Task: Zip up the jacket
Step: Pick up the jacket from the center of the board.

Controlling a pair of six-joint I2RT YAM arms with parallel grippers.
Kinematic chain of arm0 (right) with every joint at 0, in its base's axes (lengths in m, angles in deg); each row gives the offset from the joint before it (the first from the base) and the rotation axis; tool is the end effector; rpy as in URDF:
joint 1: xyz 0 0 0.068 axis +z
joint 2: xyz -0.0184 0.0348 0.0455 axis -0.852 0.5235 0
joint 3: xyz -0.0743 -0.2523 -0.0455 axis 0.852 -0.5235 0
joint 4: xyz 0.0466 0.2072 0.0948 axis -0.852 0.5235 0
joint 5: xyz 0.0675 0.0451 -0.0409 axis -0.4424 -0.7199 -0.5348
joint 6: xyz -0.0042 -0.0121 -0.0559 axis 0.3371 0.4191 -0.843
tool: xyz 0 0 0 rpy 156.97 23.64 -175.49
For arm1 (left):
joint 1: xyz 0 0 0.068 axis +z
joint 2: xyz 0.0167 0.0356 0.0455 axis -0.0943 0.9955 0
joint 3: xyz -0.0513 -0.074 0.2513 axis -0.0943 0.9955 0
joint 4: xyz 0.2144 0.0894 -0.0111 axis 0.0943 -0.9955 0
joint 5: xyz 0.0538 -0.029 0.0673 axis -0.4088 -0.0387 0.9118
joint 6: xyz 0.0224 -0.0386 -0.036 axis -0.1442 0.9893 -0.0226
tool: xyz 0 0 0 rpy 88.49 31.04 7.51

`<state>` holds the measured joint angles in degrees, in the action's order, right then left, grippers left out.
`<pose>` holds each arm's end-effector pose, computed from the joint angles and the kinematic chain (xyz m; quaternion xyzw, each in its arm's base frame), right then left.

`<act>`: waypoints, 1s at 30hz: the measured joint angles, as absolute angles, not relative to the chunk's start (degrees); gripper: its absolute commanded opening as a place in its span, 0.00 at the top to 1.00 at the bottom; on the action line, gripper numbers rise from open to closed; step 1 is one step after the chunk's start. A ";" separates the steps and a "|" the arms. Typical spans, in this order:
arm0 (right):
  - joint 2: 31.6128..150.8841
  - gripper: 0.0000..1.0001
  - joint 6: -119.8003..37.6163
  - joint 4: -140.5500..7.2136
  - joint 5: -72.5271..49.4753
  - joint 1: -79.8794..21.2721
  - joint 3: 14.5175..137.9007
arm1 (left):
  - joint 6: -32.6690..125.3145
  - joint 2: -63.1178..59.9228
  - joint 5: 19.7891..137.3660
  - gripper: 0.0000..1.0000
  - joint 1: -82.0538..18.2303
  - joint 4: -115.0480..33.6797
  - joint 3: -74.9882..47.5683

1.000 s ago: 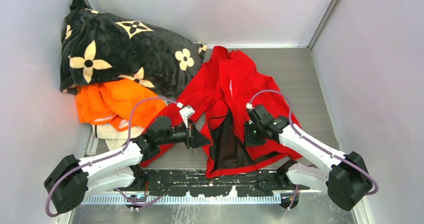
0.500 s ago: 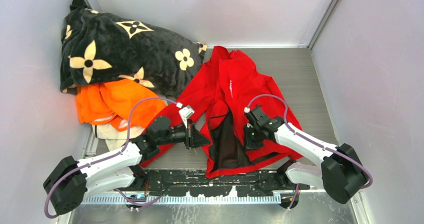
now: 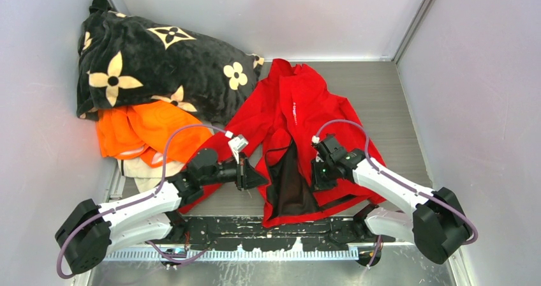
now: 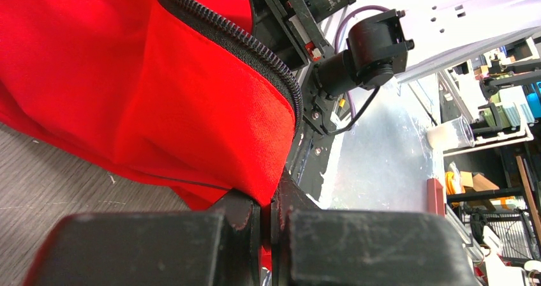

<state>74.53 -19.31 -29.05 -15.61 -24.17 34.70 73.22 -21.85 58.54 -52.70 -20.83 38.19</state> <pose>0.1320 0.0999 0.1843 -0.0673 0.9751 0.1825 0.1064 0.1142 -0.1522 0.2275 0.2101 0.7445 -0.5512 0.3125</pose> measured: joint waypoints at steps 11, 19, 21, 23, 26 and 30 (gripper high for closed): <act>73.65 0.99 -20.22 -29.16 -17.99 -25.39 34.70 | 73.29 -21.85 58.30 1.00 -52.70 -20.81 38.19; 72.91 0.99 -23.55 -32.63 -21.77 -26.44 35.54 | 73.75 -21.83 58.06 1.00 -52.70 -20.33 38.19; 73.19 0.99 -24.81 -34.84 -23.04 -26.71 37.22 | 73.75 -21.80 58.06 1.00 -52.70 -20.35 38.19; 73.65 0.99 -25.93 -38.07 -23.83 -26.81 39.29 | 73.72 -21.83 58.11 1.00 -52.70 -20.35 38.19; 74.74 0.99 -27.48 -43.60 -24.20 -26.88 41.68 | 73.68 -21.72 58.35 1.00 -52.70 -20.42 38.19; 76.43 0.99 -28.46 -46.86 -23.48 -26.95 41.66 | 73.66 -20.51 59.03 1.00 -52.70 -20.35 38.19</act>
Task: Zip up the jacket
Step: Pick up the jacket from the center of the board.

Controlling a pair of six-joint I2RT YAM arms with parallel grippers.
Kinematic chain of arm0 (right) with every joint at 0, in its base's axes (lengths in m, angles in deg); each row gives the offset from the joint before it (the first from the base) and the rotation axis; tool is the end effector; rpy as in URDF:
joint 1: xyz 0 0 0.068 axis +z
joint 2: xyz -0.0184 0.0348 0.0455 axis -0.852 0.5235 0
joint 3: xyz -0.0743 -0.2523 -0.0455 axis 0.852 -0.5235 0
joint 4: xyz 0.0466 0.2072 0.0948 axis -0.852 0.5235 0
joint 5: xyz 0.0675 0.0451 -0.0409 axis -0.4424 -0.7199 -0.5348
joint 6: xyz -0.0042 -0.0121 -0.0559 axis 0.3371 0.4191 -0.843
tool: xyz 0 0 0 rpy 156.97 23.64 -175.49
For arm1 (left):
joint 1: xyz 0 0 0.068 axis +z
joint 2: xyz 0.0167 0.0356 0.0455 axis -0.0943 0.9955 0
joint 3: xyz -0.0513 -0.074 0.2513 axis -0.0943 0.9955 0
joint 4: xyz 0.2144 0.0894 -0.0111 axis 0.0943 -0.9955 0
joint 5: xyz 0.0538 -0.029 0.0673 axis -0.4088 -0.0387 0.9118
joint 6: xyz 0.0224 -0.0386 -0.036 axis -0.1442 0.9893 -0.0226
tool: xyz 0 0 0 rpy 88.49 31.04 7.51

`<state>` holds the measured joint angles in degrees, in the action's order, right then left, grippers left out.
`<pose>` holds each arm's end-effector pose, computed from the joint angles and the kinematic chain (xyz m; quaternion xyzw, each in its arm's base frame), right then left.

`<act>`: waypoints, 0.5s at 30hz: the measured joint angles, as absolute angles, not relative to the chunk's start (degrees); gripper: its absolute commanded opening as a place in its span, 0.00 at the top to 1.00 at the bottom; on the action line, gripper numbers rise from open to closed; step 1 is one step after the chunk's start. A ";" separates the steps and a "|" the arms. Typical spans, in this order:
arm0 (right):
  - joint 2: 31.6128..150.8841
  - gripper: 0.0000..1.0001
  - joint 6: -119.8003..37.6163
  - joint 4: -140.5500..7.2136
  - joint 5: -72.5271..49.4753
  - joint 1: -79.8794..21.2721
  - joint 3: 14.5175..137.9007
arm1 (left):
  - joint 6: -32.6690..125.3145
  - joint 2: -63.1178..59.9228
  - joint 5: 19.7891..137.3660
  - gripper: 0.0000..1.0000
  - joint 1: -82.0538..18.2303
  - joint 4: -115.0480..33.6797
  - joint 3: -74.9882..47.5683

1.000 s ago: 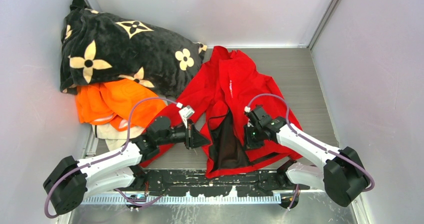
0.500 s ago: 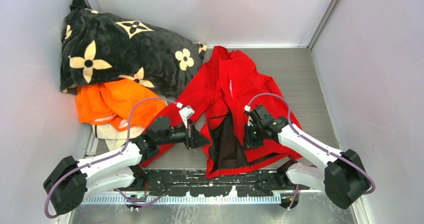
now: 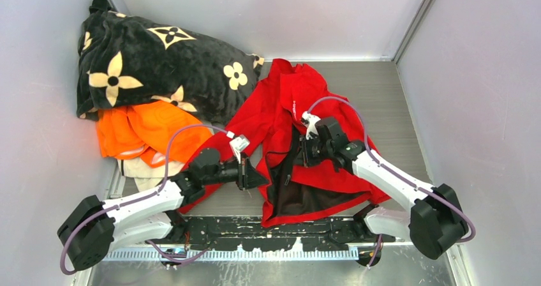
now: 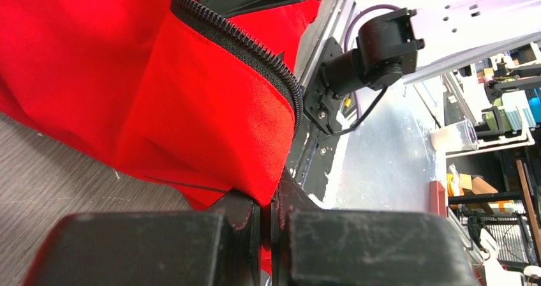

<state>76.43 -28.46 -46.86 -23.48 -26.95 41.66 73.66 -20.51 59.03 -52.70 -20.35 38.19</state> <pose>0.1753 0.1233 0.2327 -0.1596 0.9006 0.3023 0.2686 0.1164 -0.1542 0.2244 0.2036 0.7509 -0.5474 0.3082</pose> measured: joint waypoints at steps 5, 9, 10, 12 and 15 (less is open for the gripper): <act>77.69 0.96 -28.51 -48.63 -20.31 -26.95 38.38 | 73.53 -17.10 59.64 1.00 -52.70 -20.15 38.41; 77.72 0.89 -27.79 -49.07 -17.64 -26.95 36.87 | 73.42 -14.11 59.81 1.00 -52.70 -19.59 38.89; 77.72 0.89 -27.50 -49.48 -16.94 -26.95 36.54 | 73.40 -13.59 59.81 1.00 -52.70 -19.35 39.08; 77.74 0.88 -26.93 -49.94 -16.27 -26.95 36.04 | 73.40 -12.95 59.79 1.00 -52.70 -19.11 39.32; 77.94 0.87 -26.13 -50.84 -15.79 -26.97 34.95 | 73.42 -12.71 59.79 1.00 -52.70 -18.82 39.56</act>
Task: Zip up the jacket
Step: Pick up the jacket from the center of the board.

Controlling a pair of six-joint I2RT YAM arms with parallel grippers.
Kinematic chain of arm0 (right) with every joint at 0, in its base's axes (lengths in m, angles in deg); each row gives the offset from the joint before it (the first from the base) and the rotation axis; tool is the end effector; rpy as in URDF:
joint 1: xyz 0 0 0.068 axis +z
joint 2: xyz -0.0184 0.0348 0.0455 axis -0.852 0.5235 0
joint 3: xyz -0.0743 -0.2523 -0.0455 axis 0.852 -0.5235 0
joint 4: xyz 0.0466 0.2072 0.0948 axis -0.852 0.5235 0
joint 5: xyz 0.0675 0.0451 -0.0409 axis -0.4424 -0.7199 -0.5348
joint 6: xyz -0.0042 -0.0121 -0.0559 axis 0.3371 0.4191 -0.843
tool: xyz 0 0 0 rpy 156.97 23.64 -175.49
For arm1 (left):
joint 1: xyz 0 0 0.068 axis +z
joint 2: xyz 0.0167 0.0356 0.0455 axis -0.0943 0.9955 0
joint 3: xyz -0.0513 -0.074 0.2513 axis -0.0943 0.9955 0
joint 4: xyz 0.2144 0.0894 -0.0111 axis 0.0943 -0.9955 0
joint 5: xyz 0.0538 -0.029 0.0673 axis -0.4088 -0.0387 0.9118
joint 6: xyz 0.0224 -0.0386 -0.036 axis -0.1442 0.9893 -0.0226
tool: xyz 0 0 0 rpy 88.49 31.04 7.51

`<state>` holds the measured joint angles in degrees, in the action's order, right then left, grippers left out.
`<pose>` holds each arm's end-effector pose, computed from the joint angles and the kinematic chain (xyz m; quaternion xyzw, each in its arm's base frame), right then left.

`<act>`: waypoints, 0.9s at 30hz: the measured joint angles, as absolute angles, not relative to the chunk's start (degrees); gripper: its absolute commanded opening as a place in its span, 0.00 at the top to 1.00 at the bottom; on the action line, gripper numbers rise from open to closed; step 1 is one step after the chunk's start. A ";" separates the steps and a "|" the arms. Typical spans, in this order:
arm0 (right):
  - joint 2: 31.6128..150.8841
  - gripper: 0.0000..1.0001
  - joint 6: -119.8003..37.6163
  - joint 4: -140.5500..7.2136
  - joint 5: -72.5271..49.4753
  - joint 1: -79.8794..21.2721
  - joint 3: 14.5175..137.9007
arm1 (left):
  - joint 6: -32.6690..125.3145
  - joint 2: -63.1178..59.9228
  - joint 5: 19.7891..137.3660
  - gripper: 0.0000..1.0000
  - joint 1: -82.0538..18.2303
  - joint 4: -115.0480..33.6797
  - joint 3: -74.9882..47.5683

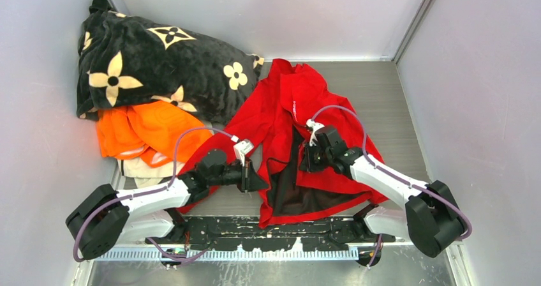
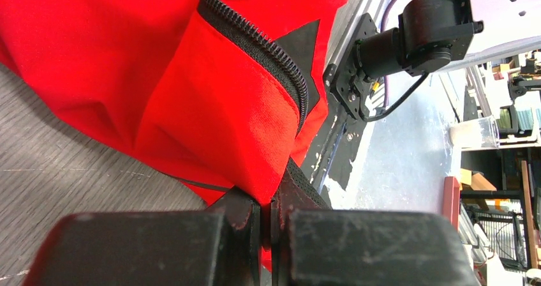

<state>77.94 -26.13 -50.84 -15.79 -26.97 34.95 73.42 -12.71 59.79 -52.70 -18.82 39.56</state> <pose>0.1726 0.1154 0.1977 -0.1143 0.9278 0.2401 0.2618 0.1244 -0.1622 0.1955 0.1917 0.7911 -0.5148 0.2689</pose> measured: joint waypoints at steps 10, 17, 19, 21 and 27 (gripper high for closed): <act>78.09 0.86 -23.53 -55.52 -17.64 -26.84 32.61 | 73.38 -13.06 59.79 1.00 -52.70 -18.17 40.02; 78.74 0.86 -22.80 -56.65 -17.45 -25.37 31.64 | 73.35 -13.13 59.79 1.00 -52.70 -18.12 40.04; 79.31 0.86 -22.45 -56.67 -17.40 -24.72 31.49 | 73.35 -13.13 59.79 1.00 -52.70 -18.08 40.04; 79.95 0.85 -22.26 -56.70 -17.23 -23.71 31.47 | 73.38 -13.13 59.77 1.00 -52.70 -17.79 40.15; 80.86 0.83 -22.00 -56.48 -16.99 -21.42 31.47 | 73.44 -13.21 59.79 1.00 -52.70 -17.18 40.90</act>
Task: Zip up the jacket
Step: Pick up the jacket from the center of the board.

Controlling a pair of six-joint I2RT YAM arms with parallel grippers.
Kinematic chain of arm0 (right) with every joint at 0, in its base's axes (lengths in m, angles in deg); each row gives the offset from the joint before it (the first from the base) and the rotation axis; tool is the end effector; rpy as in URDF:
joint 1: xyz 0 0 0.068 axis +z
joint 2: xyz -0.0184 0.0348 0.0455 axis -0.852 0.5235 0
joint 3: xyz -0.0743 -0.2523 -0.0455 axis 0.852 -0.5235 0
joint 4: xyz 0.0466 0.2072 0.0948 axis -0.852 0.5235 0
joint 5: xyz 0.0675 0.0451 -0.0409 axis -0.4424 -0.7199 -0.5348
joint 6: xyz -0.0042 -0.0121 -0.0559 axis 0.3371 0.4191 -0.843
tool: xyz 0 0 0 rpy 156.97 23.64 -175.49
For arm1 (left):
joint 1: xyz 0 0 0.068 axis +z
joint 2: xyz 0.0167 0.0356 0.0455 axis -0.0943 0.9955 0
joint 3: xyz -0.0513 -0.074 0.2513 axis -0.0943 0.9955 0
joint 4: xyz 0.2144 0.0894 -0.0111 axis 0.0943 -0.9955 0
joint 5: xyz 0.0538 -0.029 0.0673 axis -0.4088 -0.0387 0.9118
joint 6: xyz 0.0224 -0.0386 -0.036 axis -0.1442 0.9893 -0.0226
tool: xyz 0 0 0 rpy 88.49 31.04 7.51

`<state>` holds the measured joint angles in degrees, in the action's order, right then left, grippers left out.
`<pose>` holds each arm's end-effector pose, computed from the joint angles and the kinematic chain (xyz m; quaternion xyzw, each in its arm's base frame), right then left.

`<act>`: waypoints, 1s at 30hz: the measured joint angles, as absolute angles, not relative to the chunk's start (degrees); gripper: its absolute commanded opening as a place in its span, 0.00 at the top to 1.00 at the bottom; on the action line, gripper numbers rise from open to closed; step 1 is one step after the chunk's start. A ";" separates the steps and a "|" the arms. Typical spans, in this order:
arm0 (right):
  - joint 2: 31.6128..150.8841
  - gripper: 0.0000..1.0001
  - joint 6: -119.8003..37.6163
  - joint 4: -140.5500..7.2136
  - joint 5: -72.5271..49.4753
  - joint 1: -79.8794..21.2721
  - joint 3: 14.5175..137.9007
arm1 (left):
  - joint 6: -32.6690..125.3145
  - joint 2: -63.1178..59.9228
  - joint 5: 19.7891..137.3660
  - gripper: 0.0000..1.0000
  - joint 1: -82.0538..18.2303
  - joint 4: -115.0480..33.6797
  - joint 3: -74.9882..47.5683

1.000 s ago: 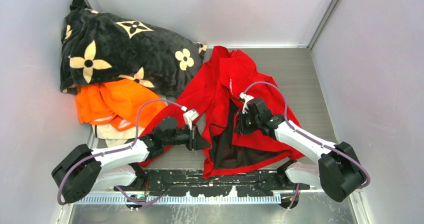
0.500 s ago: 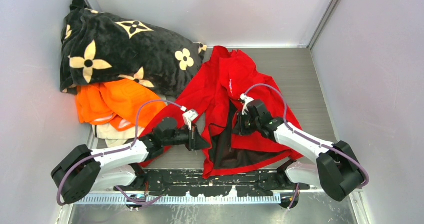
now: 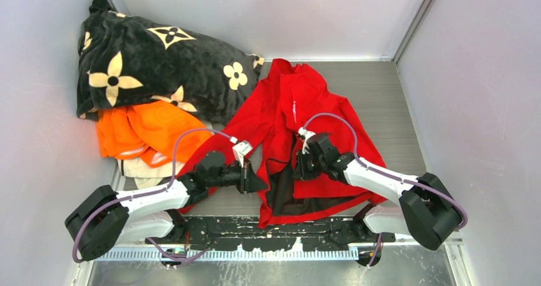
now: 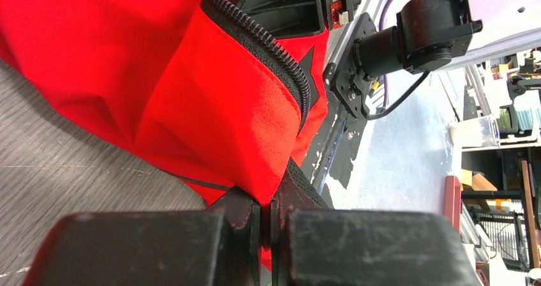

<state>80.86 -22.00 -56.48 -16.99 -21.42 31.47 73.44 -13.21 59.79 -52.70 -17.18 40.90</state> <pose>0.1619 0.1335 0.1783 -0.1287 0.9272 0.2664 0.2298 0.1223 -0.1599 0.1932 0.1926 0.7872 -0.5180 0.2736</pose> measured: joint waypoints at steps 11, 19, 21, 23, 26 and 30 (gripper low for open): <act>81.04 0.81 -20.75 -51.84 -17.03 -20.54 31.69 | 73.42 -14.53 59.79 1.00 -52.70 -16.90 41.14; 81.04 0.80 -20.05 -48.72 -17.73 -19.01 32.08 | 73.27 -15.40 59.81 1.00 -52.70 -17.14 41.14; 81.04 0.79 -19.88 -47.91 -18.10 -18.49 32.32 | 73.27 -15.53 59.83 1.00 -52.70 -17.29 41.14; 81.04 0.79 -19.70 -47.21 -18.30 -18.31 32.63 | 73.27 -15.55 59.83 1.00 -52.70 -17.36 41.14; 81.00 0.78 -19.48 -45.96 -18.56 -18.20 32.93 | 73.24 -15.55 59.83 1.00 -52.70 -17.38 41.14; 80.12 0.78 -19.28 -44.00 -18.58 -18.03 32.93 | 73.24 -15.68 59.86 1.00 -52.70 -17.42 41.14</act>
